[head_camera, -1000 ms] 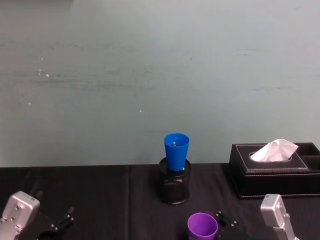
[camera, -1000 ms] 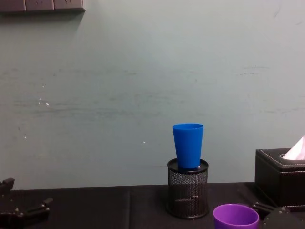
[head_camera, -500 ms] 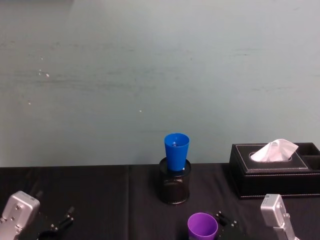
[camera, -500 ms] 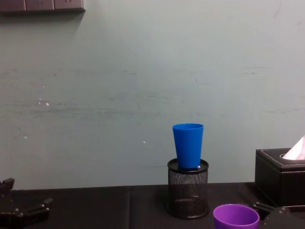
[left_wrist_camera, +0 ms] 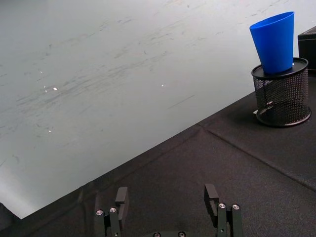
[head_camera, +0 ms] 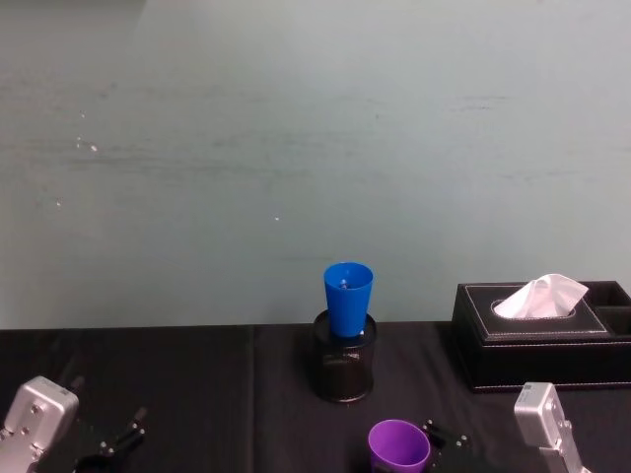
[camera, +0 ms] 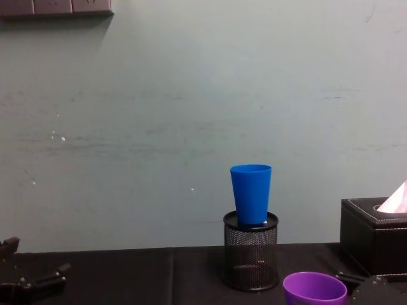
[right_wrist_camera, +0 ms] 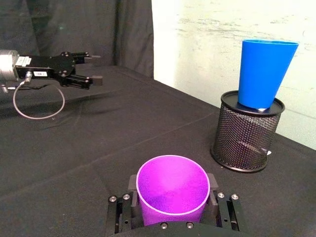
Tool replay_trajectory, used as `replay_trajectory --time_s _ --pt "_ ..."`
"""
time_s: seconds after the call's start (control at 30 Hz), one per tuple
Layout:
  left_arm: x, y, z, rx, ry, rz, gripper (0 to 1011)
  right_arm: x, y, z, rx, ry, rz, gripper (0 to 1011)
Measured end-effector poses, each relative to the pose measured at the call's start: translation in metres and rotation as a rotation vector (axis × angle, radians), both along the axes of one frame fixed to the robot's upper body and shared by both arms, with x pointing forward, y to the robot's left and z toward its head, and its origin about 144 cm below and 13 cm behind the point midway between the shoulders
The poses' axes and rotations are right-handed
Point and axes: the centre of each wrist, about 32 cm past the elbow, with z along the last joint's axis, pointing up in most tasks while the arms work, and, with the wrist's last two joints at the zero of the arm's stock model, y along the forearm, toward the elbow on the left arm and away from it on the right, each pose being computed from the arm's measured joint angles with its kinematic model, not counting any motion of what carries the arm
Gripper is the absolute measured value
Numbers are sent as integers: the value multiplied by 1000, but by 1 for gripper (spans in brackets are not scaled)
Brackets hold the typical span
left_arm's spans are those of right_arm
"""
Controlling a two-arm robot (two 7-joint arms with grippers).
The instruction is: Pick up one cup with a gripper and tap it against the other cup.
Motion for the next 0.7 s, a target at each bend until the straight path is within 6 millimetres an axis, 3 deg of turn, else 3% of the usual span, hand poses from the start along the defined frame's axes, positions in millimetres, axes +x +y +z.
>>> replay_trajectory --time_s 0.7 --pt "0 0 0 0 0 0 1000 0 0 0 0 1 -1 733"
